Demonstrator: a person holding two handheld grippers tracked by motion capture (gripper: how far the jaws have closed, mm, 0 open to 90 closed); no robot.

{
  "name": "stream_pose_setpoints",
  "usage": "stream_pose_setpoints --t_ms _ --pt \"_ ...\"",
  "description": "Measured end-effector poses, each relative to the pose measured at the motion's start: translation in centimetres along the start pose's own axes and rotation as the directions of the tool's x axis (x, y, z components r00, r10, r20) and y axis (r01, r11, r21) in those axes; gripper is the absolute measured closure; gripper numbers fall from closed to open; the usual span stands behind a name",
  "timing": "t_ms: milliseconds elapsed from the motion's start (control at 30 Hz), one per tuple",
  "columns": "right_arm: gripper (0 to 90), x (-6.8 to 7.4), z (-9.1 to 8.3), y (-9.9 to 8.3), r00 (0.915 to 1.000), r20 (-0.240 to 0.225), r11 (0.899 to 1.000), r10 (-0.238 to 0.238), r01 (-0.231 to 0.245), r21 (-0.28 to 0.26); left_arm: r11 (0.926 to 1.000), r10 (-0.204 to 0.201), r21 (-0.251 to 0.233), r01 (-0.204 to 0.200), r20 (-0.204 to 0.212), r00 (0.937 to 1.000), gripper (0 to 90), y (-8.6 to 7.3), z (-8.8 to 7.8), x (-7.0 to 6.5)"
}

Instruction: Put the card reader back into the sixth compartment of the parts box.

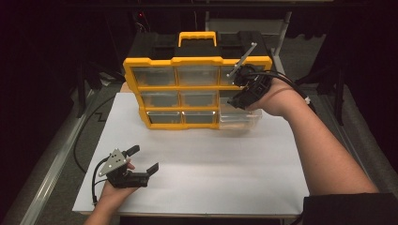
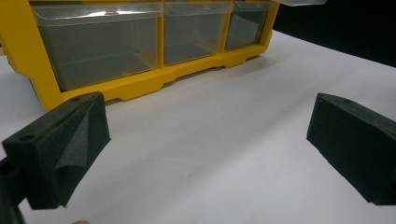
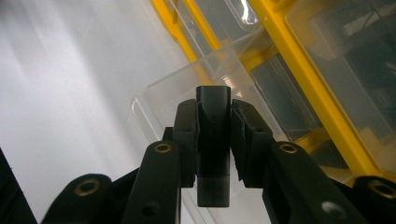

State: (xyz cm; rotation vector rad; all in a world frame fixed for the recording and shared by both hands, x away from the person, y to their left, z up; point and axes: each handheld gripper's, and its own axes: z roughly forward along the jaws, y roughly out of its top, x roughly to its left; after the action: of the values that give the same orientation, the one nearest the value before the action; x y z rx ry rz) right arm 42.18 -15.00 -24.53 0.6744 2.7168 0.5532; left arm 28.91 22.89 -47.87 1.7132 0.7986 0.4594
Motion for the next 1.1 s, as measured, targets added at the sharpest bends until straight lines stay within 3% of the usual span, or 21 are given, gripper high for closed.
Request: stream_pose_setpoints --t_ms 467,1100 --pt "74.1 -1.3 0.6 -0.7 0.9997 -0.012 1.0 0.021 -0.02 0.01 1.0 0.007 0.0 -0.007 0.003 1.0 0.3 0.0 0.0 -0.1" --pt "74.1 -1.4 3.1 -0.5 0.9982 -0.053 0.999 0.028 -0.026 0.035 1.0 0.003 0.001 -0.003 0.003 1.0 0.3 0.0 0.1 -0.1"
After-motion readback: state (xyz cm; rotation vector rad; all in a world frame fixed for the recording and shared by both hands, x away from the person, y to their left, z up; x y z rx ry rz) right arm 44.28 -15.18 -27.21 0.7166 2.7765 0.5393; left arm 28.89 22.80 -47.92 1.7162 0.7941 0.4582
